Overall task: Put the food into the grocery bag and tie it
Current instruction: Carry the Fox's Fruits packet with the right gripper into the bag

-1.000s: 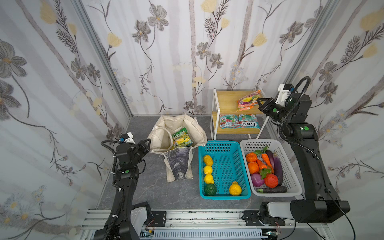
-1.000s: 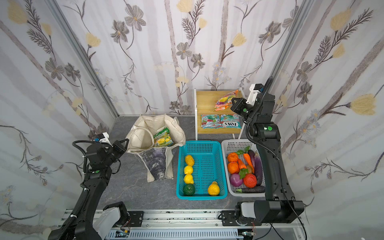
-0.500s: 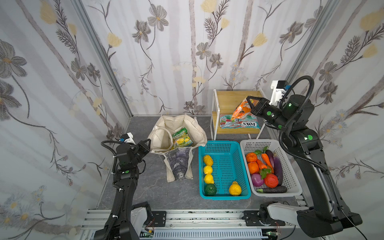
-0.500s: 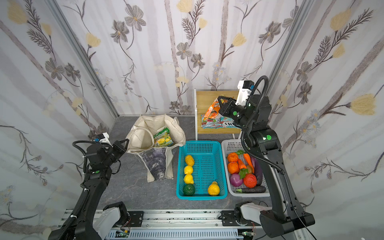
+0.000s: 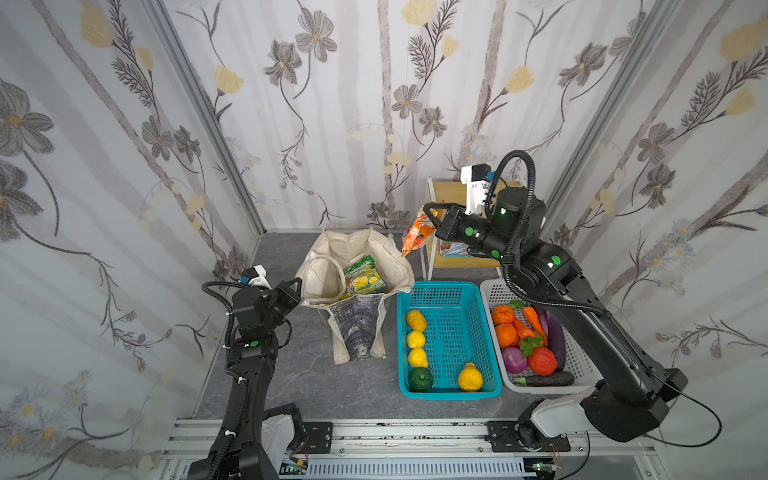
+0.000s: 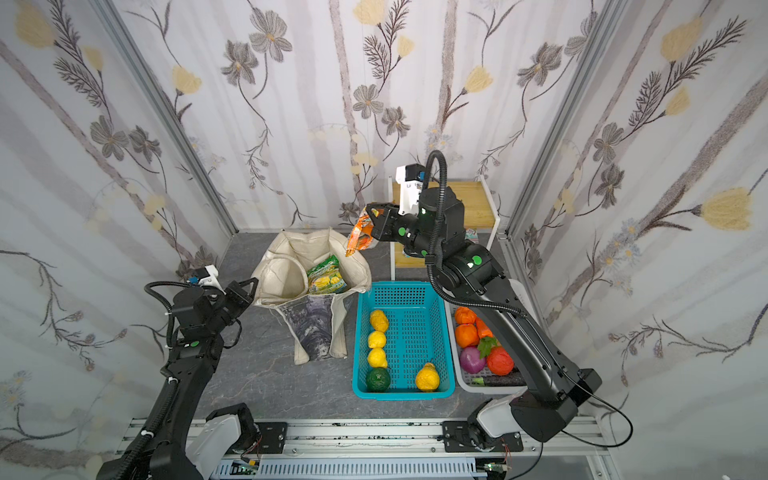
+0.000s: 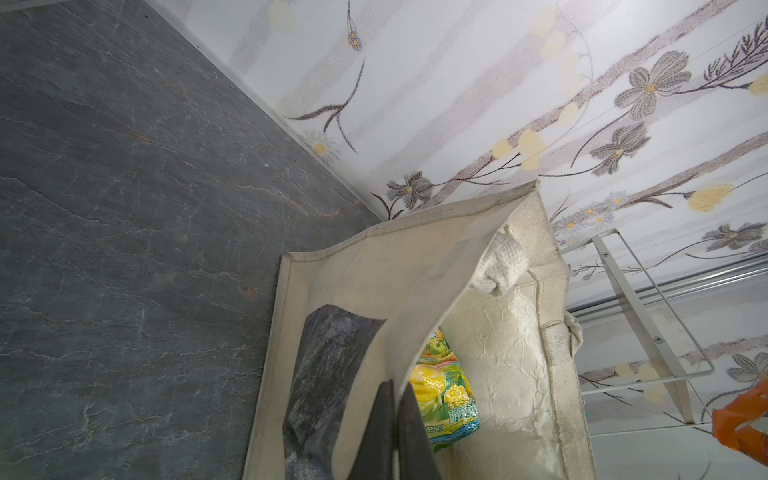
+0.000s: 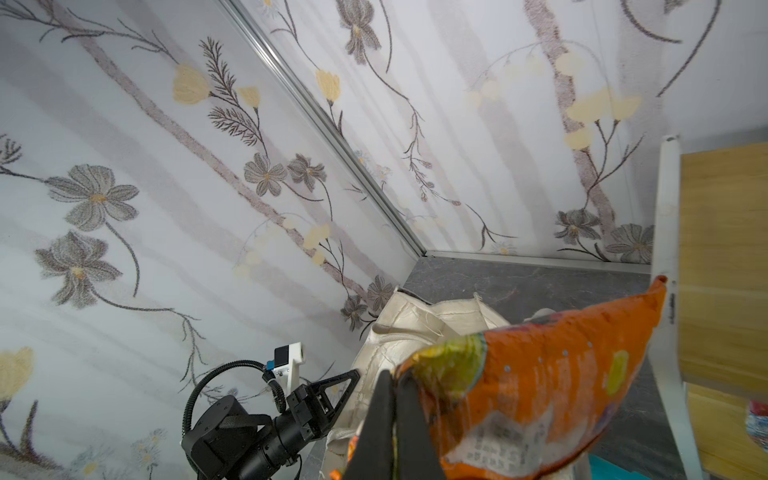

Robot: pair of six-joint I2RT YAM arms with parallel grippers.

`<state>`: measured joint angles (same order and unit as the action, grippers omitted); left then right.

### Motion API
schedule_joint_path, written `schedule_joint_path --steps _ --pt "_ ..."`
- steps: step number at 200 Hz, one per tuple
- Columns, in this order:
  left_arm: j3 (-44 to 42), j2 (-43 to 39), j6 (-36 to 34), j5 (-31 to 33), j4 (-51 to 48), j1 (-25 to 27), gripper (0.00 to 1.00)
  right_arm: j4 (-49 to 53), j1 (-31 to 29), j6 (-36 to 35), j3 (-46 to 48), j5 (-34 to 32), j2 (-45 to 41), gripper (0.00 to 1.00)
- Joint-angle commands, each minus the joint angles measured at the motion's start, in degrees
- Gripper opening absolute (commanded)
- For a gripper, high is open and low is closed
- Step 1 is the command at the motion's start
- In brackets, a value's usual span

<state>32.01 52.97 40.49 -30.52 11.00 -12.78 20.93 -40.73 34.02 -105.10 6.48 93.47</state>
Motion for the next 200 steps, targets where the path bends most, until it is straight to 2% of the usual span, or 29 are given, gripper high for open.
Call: schedule_joint_path --steps 1,39,123,158,179,200 --pt "-0.11 0.19 0.29 -0.77 1.83 -0.06 0.0 -0.22 -3.83 -1.89 -3.93 -3.97 4.37 0.0" --pt "-0.16 0.12 0.29 -0.76 1.91 -0.06 0.0 1.5 -10.5 -1.77 -9.7 -4.39 13.53 0.0" --pt "-0.19 0.38 0.55 -1.03 2.09 -0.06 0.0 -2.22 -15.66 4.21 -11.85 1.08 28.56 0.0" --pt "-0.28 0.37 0.61 -1.12 2.09 -0.06 0.0 2.42 -16.4 3.79 -11.33 -1.28 30.45 0.0" --pt "-0.28 0.47 0.82 -1.34 2.22 -0.06 0.0 4.63 -17.31 2.5 -9.51 -6.64 29.79 0.0" --pt "-0.28 0.47 0.91 -1.47 2.35 -0.06 0.0 5.17 -17.54 1.55 -6.7 -9.31 28.62 0.0"
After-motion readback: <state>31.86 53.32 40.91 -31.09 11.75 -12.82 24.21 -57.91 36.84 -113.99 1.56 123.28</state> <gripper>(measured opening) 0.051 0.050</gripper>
